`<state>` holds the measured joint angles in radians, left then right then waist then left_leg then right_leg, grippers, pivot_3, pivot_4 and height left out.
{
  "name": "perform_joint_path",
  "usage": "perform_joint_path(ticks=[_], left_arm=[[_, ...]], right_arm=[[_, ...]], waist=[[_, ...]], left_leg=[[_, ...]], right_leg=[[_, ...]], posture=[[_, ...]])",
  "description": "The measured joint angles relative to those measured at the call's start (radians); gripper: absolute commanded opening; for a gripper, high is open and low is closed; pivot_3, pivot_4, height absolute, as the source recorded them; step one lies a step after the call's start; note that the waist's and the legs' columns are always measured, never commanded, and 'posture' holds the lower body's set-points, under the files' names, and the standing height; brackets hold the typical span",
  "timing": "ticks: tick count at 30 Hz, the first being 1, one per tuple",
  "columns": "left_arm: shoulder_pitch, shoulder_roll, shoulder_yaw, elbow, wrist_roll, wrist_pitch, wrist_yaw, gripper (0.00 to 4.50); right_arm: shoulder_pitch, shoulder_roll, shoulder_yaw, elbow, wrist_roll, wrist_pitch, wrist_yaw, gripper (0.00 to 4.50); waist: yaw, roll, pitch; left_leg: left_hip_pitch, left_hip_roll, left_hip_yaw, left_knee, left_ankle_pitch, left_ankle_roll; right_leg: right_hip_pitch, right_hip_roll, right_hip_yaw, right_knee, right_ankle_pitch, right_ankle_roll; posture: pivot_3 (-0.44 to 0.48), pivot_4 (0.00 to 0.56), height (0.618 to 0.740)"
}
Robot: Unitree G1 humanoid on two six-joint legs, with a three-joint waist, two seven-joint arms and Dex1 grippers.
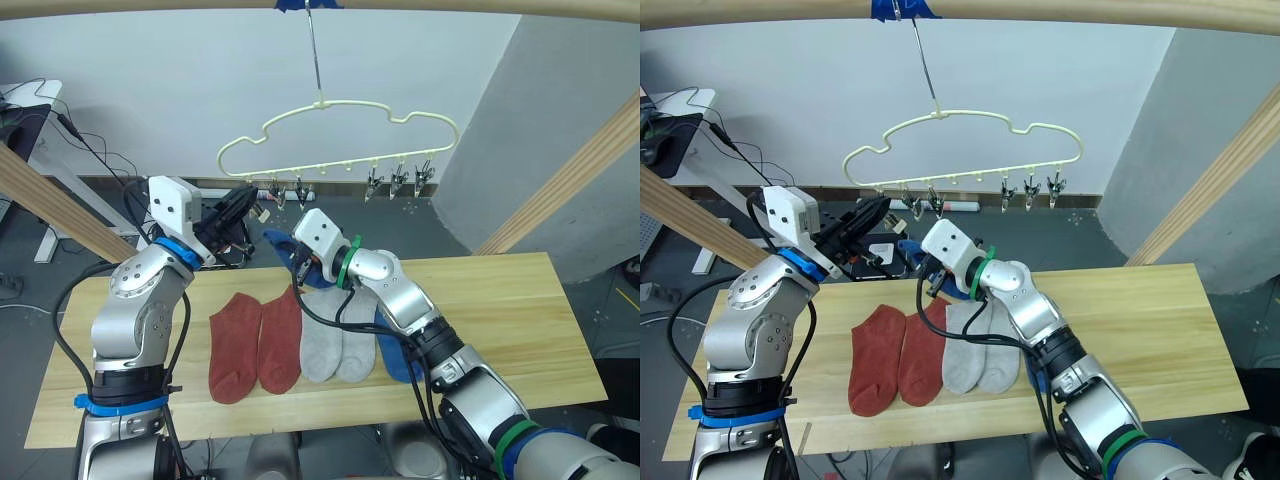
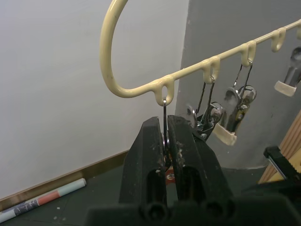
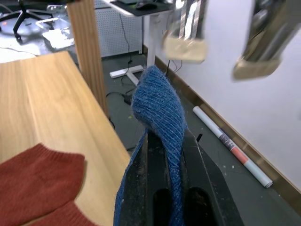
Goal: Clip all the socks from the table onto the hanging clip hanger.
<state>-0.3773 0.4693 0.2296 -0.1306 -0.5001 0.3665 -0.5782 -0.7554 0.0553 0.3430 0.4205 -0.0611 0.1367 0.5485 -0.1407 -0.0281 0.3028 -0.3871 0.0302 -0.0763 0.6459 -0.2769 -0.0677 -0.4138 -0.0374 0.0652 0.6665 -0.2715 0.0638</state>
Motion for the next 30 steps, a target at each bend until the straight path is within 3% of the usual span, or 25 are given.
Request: perform_joint_path(ticks=[12, 30], left_arm=[[0.005, -0.006, 0.000, -0.015, -0.005, 0.014, 0.011, 0.00], [0.004, -0.015, 0.001, -0.018, -0.013, 0.030, 0.042, 0.00]], right_arm=[[-0.040, 0.073, -0.020, 0.074, 0.006, -0.004, -0.019, 0.02], [-0.054, 0.075, -0.047, 0.101, 0.013, -0.017, -0.055, 0.02]], waist=[[0.000, 0.000, 0.000], [0.000, -0.001, 0.000]], left_leg=[[0.000, 0.000, 0.000, 0.000, 0.000, 0.000], [-0.004, 0.000, 0.001, 0.004, 0.003, -0.004]], right_leg=[[-0.001, 0.000, 0.000, 0.001, 0.000, 0.000], [-0.009, 0.000, 0.001, 0.013, 0.000, 0.000]], posture=[[-0.126, 0.277, 0.733], [-0.124, 0.271, 0.733]])
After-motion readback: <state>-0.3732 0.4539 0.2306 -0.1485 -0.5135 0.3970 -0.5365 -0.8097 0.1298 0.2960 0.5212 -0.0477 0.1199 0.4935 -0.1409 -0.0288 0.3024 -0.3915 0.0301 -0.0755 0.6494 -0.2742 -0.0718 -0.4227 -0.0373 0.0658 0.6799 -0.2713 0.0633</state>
